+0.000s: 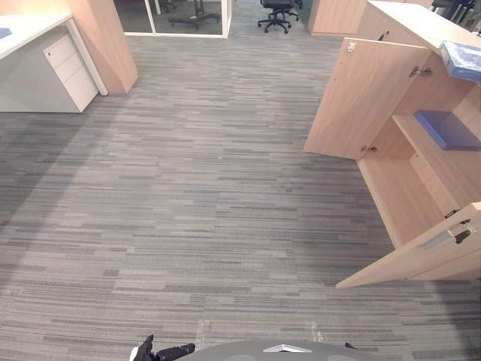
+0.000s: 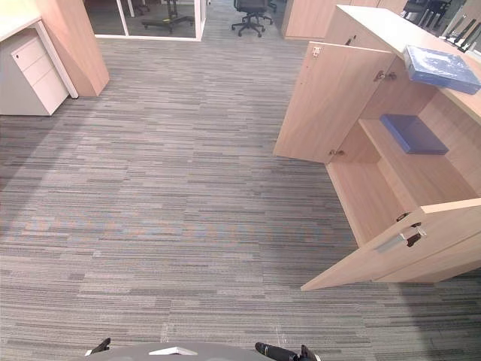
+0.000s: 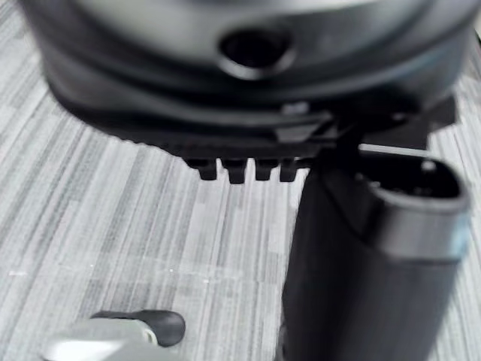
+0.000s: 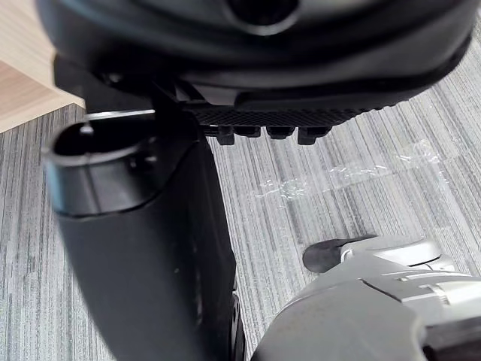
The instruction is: Walk over to the cabinet, pick up the folder, carry it to the office cabinet, place the folder inside the office cabinet, then close the office cabinet door
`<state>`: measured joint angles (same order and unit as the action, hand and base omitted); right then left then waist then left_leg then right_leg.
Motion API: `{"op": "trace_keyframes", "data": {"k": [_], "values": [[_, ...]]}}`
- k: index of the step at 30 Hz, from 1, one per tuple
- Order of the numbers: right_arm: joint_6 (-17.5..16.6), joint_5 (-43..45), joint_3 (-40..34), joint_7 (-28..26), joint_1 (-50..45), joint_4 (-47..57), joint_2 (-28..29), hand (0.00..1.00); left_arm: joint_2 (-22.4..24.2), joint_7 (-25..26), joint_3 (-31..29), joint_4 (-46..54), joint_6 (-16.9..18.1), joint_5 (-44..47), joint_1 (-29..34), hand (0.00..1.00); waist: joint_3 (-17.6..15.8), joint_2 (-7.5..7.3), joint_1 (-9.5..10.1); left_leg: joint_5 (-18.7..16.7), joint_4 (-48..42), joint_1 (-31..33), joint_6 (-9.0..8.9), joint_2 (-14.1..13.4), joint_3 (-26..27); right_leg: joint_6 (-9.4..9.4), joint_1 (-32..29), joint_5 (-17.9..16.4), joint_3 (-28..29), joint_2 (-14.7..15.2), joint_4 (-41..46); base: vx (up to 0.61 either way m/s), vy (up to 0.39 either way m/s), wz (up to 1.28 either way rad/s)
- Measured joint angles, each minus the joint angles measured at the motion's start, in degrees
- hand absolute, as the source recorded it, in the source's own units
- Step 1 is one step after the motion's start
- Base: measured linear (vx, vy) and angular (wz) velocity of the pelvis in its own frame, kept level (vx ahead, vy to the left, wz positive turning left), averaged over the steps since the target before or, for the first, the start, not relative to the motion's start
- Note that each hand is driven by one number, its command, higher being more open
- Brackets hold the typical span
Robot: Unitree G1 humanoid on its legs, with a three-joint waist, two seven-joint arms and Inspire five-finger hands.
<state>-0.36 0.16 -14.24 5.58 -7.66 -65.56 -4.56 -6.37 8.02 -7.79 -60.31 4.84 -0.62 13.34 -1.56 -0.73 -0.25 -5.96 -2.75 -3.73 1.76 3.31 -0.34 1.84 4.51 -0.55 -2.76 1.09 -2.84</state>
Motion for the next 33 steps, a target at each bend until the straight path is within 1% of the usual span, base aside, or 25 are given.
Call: {"op": "trace_keyframes", "data": {"k": [5, 7, 9, 11, 14, 17, 23, 24, 29, 33], "values": [[0.0, -1.7, 0.0, 0.0, 0.2, 0.0, 0.0, 1.00, 0.0, 0.2, 0.0, 0.0, 0.2, 0.0, -0.1, 1.00, -0.2, 0.05, 0.00, 0.0, 0.2, -0.7, 0.01, 0.2, 0.0, 0.16, 0.6, 0.1, -0.1, 0.3, -0.2, -0.01, -0.004, 0.00], [0.0, -1.7, 0.0, 0.1, 0.3, 0.0, 0.0, 1.00, 0.0, 0.2, 0.0, 0.0, 0.2, 0.0, 0.0, 1.00, -0.3, 0.13, 0.01, 0.2, 0.4, -0.7, 0.34, 0.4, 0.0, 0.16, 0.5, 0.1, -0.2, 0.4, -0.2, -0.06, -0.020, 0.01], [0.0, -1.7, 0.0, 0.1, 0.4, 0.0, 0.0, 1.00, 0.1, 0.2, 0.0, 0.0, 0.2, 0.0, 0.0, 1.00, -0.4, 0.19, -0.01, 0.8, 1.6, -0.8, 1.13, 0.4, 0.0, 0.16, 0.1, 0.1, -0.2, 0.4, -0.2, -0.08, -0.021, 0.00], [0.0, -1.7, 0.0, 0.1, 0.4, 0.0, 0.0, 1.00, 0.1, 0.2, 0.0, 0.0, 0.2, 0.0, 0.0, 1.00, -0.5, 0.19, -0.04, 1.9, 2.6, -0.8, 1.27, 0.6, 0.0, 0.03, -0.7, 0.3, -0.2, 0.5, 0.1, -0.12, -0.023, -0.01], [0.0, -1.7, 0.1, 0.1, 0.5, 0.0, -0.2, 1.00, 0.2, 0.2, 0.0, 0.0, 0.2, 0.0, 0.1, 1.00, -0.5, 0.16, -0.07, 3.4, 4.4, -1.3, 1.25, 0.6, 0.0, 0.06, -1.6, 0.2, -0.2, 0.6, 0.9, -0.12, -0.017, 0.00], [0.0, -1.7, 0.3, 0.0, 0.5, 0.0, -0.2, 1.00, 0.2, -0.1, 0.1, 0.0, 0.2, 0.1, 0.3, 1.00, -0.6, 0.00, -0.11, 4.2, 6.1, -1.9, 0.82, 0.6, 0.0, 0.50, -1.8, 0.4, -0.1, 0.6, 0.6, -0.10, -0.003, -0.01], [0.0, -1.7, 0.2, -0.1, 0.5, 0.0, 0.0, 1.00, -0.1, -1.2, 0.0, 0.0, 0.2, 0.1, 0.4, 1.00, -0.5, -0.17, -0.14, 4.4, 6.3, -1.7, 0.68, 0.6, 0.6, 0.78, -1.8, 1.2, -0.1, 0.7, -0.4, -0.04, 0.002, -0.06], [0.0, -1.7, 0.3, -0.1, 0.5, 0.0, 0.0, 1.00, -0.1, -1.4, 0.1, -0.1, 0.2, 0.1, 0.4, 1.00, -0.1, -0.50, -0.29, 4.4, 6.4, -1.7, 0.68, 0.6, 0.6, 0.93, -1.8, 1.3, -0.1, 0.7, -0.5, 0.00, 0.000, 0.00], [0.0, -1.5, 0.3, 0.0, 0.5, 0.0, 0.1, 1.00, -0.3, -2.1, 0.1, -0.4, 0.2, 0.0, 0.2, 1.00, 0.0, -0.44, -0.36, 4.5, 6.8, -1.8, 0.94, 0.6, 0.6, 0.59, -1.5, 2.0, -0.1, 0.7, -1.4, 0.05, -0.003, -0.02], [0.0, -1.7, 0.3, 0.1, 0.7, 0.0, 0.2, 1.00, -0.4, -2.1, 0.1, -0.6, 0.1, 0.0, 0.2, 1.00, 0.0, -0.50, -1.15, 4.3, 6.8, -1.9, 0.76, 0.7, 0.6, 0.58, -1.5, 2.0, -0.1, 0.7, -1.5, 0.05, -0.002, -0.02]]}}
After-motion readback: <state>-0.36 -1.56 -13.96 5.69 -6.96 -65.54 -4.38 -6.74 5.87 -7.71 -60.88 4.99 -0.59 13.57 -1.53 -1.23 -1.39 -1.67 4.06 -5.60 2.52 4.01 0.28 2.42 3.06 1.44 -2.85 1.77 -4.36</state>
